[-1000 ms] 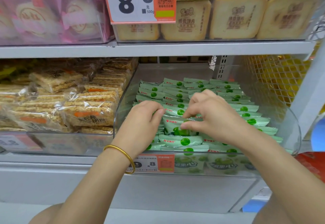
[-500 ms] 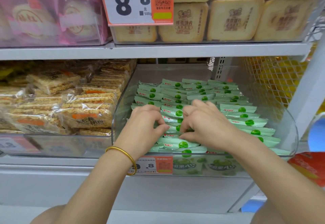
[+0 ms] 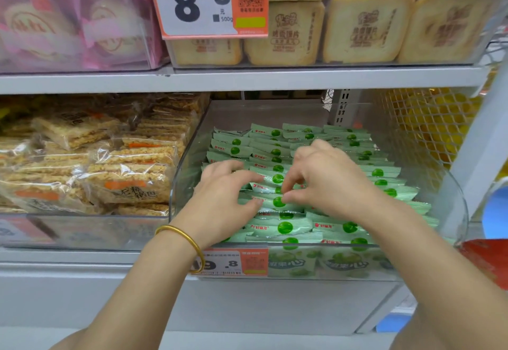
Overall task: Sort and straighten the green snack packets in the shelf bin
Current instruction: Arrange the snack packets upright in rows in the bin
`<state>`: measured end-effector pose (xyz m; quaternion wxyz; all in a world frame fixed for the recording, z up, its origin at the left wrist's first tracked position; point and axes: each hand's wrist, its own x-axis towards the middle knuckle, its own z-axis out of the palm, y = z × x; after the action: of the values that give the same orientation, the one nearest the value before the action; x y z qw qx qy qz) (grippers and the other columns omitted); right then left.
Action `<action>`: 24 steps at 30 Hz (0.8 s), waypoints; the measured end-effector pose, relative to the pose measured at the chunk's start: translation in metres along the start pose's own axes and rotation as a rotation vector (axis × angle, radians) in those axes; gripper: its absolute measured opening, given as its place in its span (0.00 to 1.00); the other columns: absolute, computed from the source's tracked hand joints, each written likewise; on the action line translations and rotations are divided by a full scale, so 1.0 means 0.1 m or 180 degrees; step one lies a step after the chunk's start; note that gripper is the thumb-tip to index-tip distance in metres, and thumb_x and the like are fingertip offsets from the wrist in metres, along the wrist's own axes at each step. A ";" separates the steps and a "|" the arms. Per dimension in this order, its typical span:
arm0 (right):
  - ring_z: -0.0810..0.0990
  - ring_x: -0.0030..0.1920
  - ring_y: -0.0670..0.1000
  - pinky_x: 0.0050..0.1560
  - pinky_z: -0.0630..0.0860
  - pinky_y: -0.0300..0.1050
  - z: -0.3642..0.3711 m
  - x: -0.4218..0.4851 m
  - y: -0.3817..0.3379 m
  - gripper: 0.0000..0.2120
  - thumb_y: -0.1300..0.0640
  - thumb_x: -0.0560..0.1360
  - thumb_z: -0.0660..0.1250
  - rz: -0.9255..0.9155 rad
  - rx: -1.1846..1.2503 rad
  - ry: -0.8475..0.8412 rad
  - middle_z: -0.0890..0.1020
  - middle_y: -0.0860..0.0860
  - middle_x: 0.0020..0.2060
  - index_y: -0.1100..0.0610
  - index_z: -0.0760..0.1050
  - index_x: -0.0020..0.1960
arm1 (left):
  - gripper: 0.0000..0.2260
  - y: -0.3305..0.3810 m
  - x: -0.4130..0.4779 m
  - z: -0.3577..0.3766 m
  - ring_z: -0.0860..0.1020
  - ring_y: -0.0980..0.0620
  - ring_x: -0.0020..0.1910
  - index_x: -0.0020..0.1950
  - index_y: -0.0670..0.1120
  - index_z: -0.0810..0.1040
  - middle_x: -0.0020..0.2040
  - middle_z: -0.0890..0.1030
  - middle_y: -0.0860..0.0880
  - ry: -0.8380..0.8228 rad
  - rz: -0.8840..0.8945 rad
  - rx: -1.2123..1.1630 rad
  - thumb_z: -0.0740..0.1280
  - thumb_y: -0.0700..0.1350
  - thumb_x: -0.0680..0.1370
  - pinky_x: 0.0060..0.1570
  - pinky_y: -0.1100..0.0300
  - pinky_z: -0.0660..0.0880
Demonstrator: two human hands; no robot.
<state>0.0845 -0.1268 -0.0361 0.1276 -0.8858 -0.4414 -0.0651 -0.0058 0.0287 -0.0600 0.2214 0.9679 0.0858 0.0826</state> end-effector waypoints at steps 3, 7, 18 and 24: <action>0.63 0.50 0.49 0.48 0.60 0.45 0.08 0.02 -0.05 0.10 0.43 0.71 0.70 -0.0038 -0.0422 -0.0179 0.67 0.43 0.41 0.47 0.80 0.49 | 0.19 0.00 0.00 0.00 0.51 0.55 0.72 0.68 0.60 0.68 0.72 0.62 0.53 -0.0107 -0.0038 -0.0023 0.64 0.52 0.77 0.70 0.56 0.52; 0.65 0.54 0.50 0.47 0.57 0.45 0.14 0.02 -0.08 0.07 0.47 0.73 0.69 -0.0204 -0.0491 -0.0063 0.70 0.45 0.45 0.49 0.80 0.48 | 0.20 -0.01 0.01 0.00 0.52 0.55 0.72 0.68 0.60 0.67 0.70 0.63 0.54 -0.0112 -0.0035 -0.0092 0.65 0.52 0.77 0.69 0.56 0.53; 0.73 0.39 0.38 0.40 0.66 0.29 0.02 -0.04 0.01 0.02 0.56 0.74 0.69 0.0329 0.1669 0.0964 0.78 0.45 0.40 0.53 0.78 0.43 | 0.40 0.01 0.00 -0.03 0.56 0.54 0.72 0.74 0.62 0.48 0.71 0.64 0.54 0.0213 0.0151 -0.0725 0.71 0.45 0.73 0.67 0.56 0.59; 0.75 0.33 0.41 0.38 0.75 0.38 -0.09 -0.07 0.05 0.04 0.59 0.75 0.68 0.0575 0.3018 0.1324 0.80 0.46 0.35 0.53 0.79 0.42 | 0.36 0.07 -0.03 -0.03 0.69 0.63 0.65 0.72 0.67 0.49 0.62 0.71 0.61 0.0546 0.0600 -0.1511 0.66 0.40 0.77 0.61 0.68 0.67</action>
<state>0.0847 -0.1375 -0.0300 0.6045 -0.7337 -0.3097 -0.0214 -0.0081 0.0228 -0.0549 0.4254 0.8821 -0.0080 0.2023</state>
